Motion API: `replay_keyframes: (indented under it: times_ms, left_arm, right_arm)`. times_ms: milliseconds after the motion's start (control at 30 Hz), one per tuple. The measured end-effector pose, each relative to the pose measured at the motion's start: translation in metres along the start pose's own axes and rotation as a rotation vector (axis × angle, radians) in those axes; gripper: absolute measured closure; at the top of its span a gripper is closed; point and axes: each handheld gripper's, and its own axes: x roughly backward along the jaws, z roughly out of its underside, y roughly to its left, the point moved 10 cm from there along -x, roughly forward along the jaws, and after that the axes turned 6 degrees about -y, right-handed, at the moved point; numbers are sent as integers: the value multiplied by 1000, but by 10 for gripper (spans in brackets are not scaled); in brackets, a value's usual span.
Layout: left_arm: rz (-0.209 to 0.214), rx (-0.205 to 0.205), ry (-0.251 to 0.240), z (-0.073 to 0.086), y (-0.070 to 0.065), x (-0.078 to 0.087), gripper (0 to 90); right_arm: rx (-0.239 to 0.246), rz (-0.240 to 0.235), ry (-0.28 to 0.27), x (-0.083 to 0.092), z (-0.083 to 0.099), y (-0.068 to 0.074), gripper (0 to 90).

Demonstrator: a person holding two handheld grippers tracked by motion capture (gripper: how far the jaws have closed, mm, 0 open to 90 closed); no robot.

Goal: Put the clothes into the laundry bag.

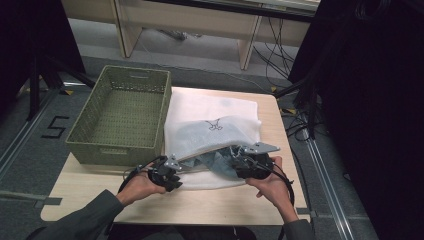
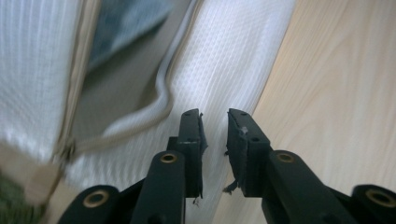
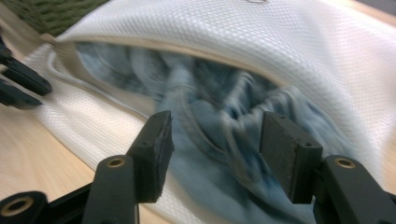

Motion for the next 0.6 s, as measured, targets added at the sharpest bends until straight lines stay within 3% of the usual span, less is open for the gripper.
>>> replay_keyframes:
  times_ms: [67, 133, 167, 200, 333, 367, 433, 467, 500, 533, 600]
  left_arm:
    - [9, -16, -40, -12, -6, -5, 701]
    - [22, -29, -58, -21, -12, -12, 665]
    - [27, -35, -60, -24, -15, -16, 639]
    - [33, -43, -67, -28, -19, -22, 602]
    - [49, -53, -99, -41, -27, -42, 554]
    - [46, -49, -114, -45, -28, -48, 529]
    - [56, 32, -186, -55, -34, -61, 479]
    - [60, -4, -145, -53, -32, -64, 464]
    - [55, 7, -136, -52, -33, -67, 467]
    - [45, -15, -103, -48, -32, -70, 498]
    - [33, -36, -103, -47, -31, -71, 518]
  right_arm:
    - [10, 14, -2, 6, 2, -8, 451]
    - [-42, 39, 21, 8, 8, -13, 443]
    - [-9, 50, 18, 5, 11, -20, 435]
    - [-39, 53, 76, 0, 25, -24, 409]
    - [-46, 8, 107, -12, 36, -19, 387]
    - [-45, -10, 116, -18, 39, -16, 368]
    - [-68, -38, 129, -33, 45, -5, 313]
    - [-66, -50, 144, -37, 47, -3, 295]
    - [-67, -51, 123, -44, 47, 1, 294]
    - [-87, -39, 150, -46, 50, 5, 338]
    - [-82, -30, 179, -45, 51, 5, 380]
